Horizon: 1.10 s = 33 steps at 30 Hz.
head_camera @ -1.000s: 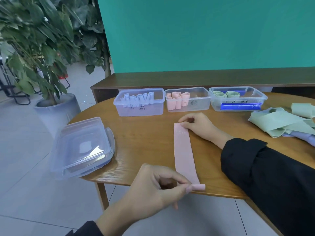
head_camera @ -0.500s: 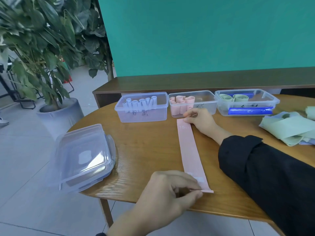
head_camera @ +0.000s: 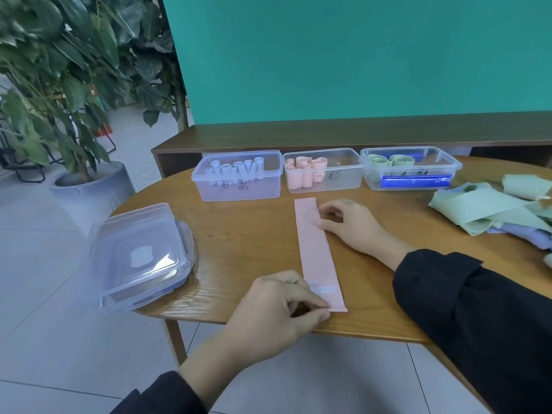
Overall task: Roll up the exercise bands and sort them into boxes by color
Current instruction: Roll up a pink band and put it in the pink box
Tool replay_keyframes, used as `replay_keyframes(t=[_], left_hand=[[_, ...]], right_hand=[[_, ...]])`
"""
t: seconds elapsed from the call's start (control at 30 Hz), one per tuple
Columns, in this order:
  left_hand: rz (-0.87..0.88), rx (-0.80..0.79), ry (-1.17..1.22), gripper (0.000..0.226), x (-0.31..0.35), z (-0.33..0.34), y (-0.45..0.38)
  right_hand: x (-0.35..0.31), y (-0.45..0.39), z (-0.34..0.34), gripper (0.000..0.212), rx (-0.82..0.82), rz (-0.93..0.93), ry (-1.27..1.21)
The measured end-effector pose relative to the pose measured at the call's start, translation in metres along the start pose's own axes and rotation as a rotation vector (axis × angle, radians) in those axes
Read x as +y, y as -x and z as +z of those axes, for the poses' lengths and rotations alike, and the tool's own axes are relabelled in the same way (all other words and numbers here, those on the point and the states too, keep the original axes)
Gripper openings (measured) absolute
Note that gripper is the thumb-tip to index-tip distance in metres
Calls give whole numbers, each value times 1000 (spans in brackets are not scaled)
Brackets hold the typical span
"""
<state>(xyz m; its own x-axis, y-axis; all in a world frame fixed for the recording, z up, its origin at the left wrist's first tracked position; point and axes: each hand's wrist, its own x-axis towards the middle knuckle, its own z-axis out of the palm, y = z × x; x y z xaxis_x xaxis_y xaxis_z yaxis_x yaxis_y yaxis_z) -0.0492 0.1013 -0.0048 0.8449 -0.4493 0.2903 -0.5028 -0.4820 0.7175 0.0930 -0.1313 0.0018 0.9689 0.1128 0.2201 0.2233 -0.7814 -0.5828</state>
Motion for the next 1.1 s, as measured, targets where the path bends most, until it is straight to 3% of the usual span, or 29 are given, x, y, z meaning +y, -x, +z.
replay_keyframes(t=[0.17,0.37,0.83,1.0,1.1], left_hand=[[2,40,-40,12,5,3,3],[59,87,-111,10,8,9,9],[42,145,-46,15,4,5,13],[34,133,-19,15,5,2,12],[42,123,-9,10,4,1,13]], right_hand=[[-12,70,-15,41,-48,-107,49],[-13,125,-21,57,-238,-182,213],[-18,132,-20,71,-197,-196,239],[-20,135,-20,67,-175,-199,227],[-21,142,-21,56,-78,-258,98]])
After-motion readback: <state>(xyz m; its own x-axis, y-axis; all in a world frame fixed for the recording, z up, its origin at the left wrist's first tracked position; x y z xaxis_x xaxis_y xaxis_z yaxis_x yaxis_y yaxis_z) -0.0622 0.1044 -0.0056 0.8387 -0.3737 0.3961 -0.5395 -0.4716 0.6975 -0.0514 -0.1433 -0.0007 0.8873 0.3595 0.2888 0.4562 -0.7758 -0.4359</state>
